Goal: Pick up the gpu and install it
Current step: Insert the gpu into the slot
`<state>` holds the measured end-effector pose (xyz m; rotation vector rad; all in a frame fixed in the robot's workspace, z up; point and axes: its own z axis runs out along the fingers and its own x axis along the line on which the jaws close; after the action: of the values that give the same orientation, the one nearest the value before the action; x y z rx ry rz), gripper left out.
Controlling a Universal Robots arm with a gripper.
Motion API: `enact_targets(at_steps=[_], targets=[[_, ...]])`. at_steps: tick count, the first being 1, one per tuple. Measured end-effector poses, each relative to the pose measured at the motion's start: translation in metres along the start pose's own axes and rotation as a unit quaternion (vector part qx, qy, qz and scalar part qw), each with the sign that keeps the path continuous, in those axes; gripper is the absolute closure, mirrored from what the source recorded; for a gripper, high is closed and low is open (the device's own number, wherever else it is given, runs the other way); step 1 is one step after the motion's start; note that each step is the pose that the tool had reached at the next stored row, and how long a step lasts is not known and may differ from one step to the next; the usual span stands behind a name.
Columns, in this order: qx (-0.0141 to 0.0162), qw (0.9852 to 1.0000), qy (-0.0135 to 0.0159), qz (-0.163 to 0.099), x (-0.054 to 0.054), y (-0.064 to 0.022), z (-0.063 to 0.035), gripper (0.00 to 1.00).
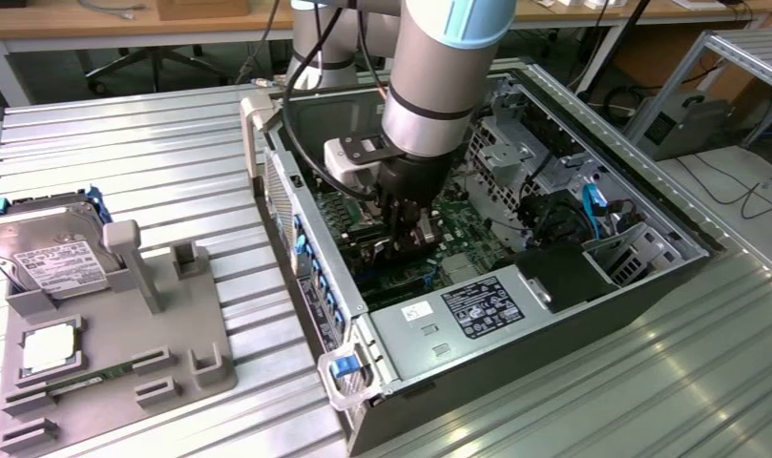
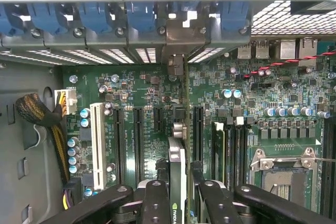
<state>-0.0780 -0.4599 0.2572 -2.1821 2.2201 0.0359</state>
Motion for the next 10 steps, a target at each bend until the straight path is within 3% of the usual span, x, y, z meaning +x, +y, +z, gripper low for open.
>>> enact_targets(at_steps=[8,10], targets=[[-0.0001,1.0,-0.0009,0.0,-0.0003,0.0001,0.0004,0.73],[0.0004,1.0,-0.0007,0.0,-0.0002,0.0002,0.0007,0.67]])
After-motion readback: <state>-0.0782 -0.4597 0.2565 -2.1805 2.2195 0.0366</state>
